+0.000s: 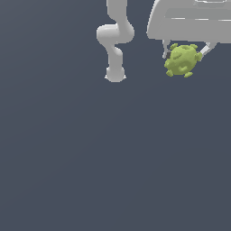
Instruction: Pick up the object and move it to a goal position.
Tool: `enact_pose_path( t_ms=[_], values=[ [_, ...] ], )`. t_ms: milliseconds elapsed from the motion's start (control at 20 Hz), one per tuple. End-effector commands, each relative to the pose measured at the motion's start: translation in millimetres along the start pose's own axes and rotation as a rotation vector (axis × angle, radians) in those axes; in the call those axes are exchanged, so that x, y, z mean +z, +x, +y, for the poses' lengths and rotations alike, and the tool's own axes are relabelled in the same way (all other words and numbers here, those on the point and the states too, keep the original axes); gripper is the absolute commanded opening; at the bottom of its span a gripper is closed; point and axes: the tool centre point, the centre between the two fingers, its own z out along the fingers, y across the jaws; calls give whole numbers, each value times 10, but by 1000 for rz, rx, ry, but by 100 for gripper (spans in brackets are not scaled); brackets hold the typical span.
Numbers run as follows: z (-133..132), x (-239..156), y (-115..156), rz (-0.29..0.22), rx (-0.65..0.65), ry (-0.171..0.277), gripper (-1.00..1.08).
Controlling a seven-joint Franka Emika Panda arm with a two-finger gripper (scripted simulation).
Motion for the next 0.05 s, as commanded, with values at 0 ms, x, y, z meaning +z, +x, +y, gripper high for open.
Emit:
enact_pose_path(
  t_ms=[0],
  values=[
    [-4, -10, 4, 0, 0, 0, -100]
  ],
)
